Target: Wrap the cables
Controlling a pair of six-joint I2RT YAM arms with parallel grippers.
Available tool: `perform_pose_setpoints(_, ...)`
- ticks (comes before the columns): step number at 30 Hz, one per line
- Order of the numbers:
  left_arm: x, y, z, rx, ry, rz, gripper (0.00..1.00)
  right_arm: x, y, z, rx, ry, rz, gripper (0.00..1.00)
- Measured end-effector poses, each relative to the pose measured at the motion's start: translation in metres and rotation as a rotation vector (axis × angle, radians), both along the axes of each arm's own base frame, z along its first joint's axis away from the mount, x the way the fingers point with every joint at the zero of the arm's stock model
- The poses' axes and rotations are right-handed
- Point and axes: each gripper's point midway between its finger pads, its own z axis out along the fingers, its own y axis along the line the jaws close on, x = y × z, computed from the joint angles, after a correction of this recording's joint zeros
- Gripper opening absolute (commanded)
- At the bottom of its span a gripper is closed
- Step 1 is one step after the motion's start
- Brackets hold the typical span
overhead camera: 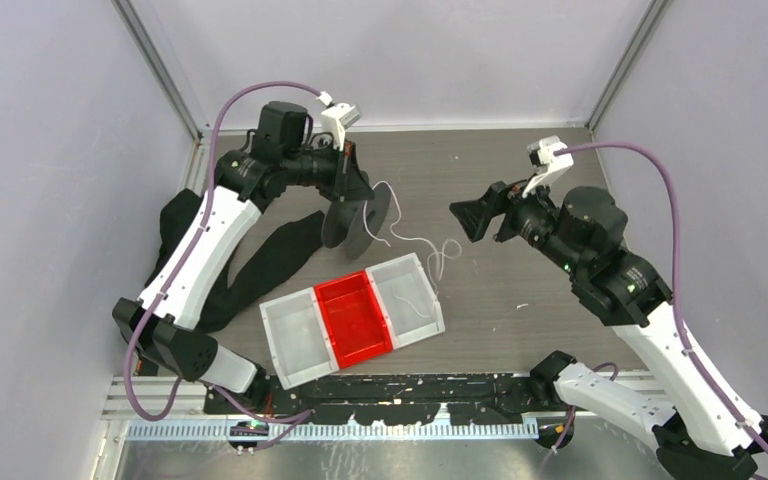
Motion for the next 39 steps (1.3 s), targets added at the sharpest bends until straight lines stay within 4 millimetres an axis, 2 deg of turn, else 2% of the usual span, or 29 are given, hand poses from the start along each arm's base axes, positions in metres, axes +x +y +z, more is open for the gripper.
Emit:
perform_pose_setpoints(3,-0.002,-0.002,-0.003,0.016,-0.002,-0.051,0.0,-0.005,0.025,0.022,0.037,-0.021,0.132,0.84)
perform_pose_setpoints(7,-0.009,-0.001,-0.009,0.031,0.016,-0.082,0.0,0.003,0.064,0.02,0.043,0.01,0.278,0.84)
perform_pose_setpoints(9,-0.01,-0.001,-0.01,0.036,0.018,-0.085,0.0,0.011,0.086,0.009,0.032,0.05,0.334,0.84)
perform_pose_setpoints(12,-0.011,0.0,-0.01,0.037,0.017,-0.087,0.0,0.015,0.114,-0.02,-0.004,0.128,0.395,0.81)
perform_pose_setpoints(14,-0.011,0.0,-0.009,0.037,0.015,-0.087,0.0,0.013,0.127,-0.034,-0.022,0.164,0.421,0.74)
perform_pose_setpoints(17,-0.012,0.0,-0.007,0.035,0.008,-0.088,0.0,0.012,0.14,-0.041,-0.015,0.188,0.442,0.55)
perform_pose_setpoints(18,-0.013,0.001,-0.007,0.035,0.007,-0.088,0.0,0.013,0.142,-0.04,-0.006,0.188,0.442,0.45)
perform_pose_setpoints(19,-0.013,0.001,-0.007,0.034,0.007,-0.089,0.0,0.014,0.144,-0.039,0.005,0.188,0.441,0.29)
perform_pose_setpoints(20,-0.014,0.001,-0.006,0.034,0.007,-0.09,0.0,0.016,0.145,-0.036,0.017,0.183,0.439,0.05)
perform_pose_setpoints(21,-0.014,0.001,-0.006,0.033,0.007,-0.091,0.0,0.017,0.147,-0.033,0.033,0.178,0.438,0.01)
perform_pose_setpoints(23,-0.015,0.001,-0.006,0.035,0.008,-0.092,0.01,0.02,0.149,-0.029,0.052,0.17,0.431,0.0)
perform_pose_setpoints(27,-0.011,0.005,-0.01,0.06,0.006,-0.063,0.26,0.029,0.144,-0.03,0.051,0.166,0.373,0.0)
perform_pose_setpoints(28,-0.009,0.007,-0.012,0.075,0.005,-0.044,0.29,0.033,0.141,-0.031,0.043,0.159,0.343,0.0)
perform_pose_setpoints(31,0.001,0.019,-0.016,0.117,0.004,0.024,0.5,0.043,0.129,-0.036,0.022,0.154,0.268,0.0)
perform_pose_setpoints(35,0.022,0.046,-0.017,0.14,0.011,0.171,0.59,0.055,0.122,-0.037,0.009,0.156,0.213,0.0)
perform_pose_setpoints(39,0.039,0.069,-0.013,0.143,-0.001,0.295,0.67,0.079,0.136,-0.028,0.02,0.148,0.19,0.0)
